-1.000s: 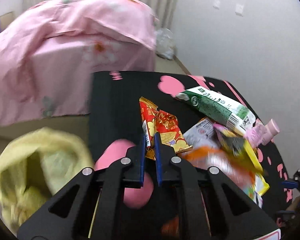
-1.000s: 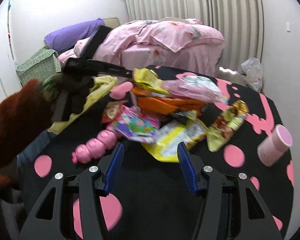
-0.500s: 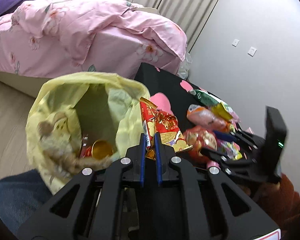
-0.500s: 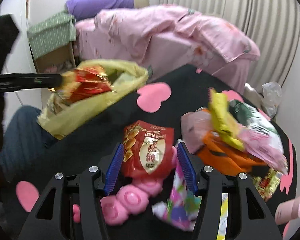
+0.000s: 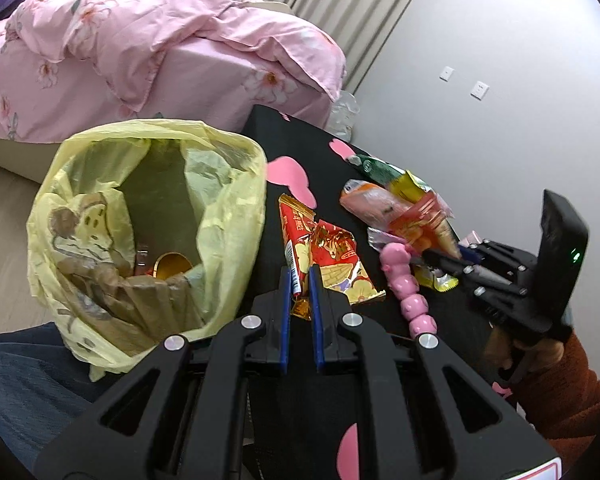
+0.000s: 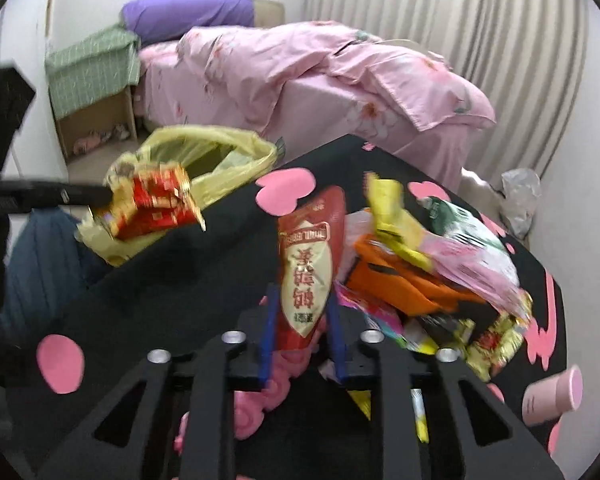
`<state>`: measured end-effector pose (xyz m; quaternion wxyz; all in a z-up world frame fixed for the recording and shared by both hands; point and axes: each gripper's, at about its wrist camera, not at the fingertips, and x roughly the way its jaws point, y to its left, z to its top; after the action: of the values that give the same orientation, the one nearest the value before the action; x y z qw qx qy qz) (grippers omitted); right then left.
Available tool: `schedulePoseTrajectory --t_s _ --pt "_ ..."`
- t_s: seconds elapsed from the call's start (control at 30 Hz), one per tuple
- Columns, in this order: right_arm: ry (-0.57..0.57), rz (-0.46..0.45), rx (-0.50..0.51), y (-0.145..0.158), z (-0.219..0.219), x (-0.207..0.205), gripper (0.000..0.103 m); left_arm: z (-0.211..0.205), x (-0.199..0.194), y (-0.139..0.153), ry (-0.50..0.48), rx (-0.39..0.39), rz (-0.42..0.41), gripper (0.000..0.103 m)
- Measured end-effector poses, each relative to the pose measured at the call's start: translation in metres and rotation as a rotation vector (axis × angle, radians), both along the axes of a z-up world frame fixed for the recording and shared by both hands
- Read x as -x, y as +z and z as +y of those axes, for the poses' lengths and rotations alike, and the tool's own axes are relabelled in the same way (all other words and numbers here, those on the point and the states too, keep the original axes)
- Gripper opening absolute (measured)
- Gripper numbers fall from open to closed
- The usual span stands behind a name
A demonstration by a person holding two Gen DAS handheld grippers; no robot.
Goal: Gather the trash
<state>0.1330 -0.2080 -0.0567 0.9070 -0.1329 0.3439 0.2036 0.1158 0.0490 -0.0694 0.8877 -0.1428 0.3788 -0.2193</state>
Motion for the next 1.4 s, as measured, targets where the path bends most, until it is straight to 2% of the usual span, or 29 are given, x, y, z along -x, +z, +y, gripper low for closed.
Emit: schedulePoseTrajectory --t_s 0.23,0.47,0.53,0.6,0.7,0.73,0.77,0.83,0.97,1.07,1.3,1.4 --pt "-0.063 0.041 -0.132 0.014 -0.042 0.014 0.017 -0.025 -0.001 -0.006 -0.074 -0.036 0.025 0.009" --pt "-0.106 0.214 -0.323 -0.007 -0.083 0.037 0.017 -0.058 0.0 -0.017 -0.169 -0.096 0.055 0.009" --pt "-0.11 0.276 -0.378 -0.018 -0.091 0.046 0.017 -0.065 0.0 -0.019 -0.187 -0.107 0.059 0.018" --pt "-0.112 0.302 -0.363 -0.029 -0.093 0.055 0.017 -0.07 0.0 -0.019 -0.202 -0.11 0.063 0.029" --pt "-0.155 0.299 -0.318 -0.037 -0.096 0.059 0.018 -0.078 -0.001 -0.018 -0.211 -0.123 0.058 0.033" --pt "-0.177 0.296 -0.292 -0.039 -0.097 0.059 0.026 -0.08 0.0 -0.018 -0.214 -0.13 0.055 0.034" --pt "-0.188 0.289 -0.278 -0.04 -0.099 0.059 0.04 -0.082 0.0 -0.017 -0.215 -0.135 0.053 0.034" --pt "-0.196 0.258 -0.251 -0.039 -0.102 0.06 0.046 -0.085 -0.001 -0.018 -0.215 -0.145 0.051 0.035" --pt "-0.204 0.218 -0.132 -0.035 -0.1 0.062 0.047 -0.087 -0.001 -0.019 -0.21 -0.155 0.052 0.035" --pt "-0.15 0.188 -0.146 -0.03 -0.092 0.066 0.047 -0.087 -0.002 -0.018 -0.21 -0.152 0.051 0.035" --pt "-0.056 0.263 -0.085 -0.055 -0.067 0.044 0.047 -0.085 0.001 -0.017 -0.212 -0.153 0.047 0.035" --pt "-0.048 0.246 -0.047 -0.057 -0.063 0.044 0.047 -0.082 0.002 -0.016 -0.211 -0.149 0.047 0.035"
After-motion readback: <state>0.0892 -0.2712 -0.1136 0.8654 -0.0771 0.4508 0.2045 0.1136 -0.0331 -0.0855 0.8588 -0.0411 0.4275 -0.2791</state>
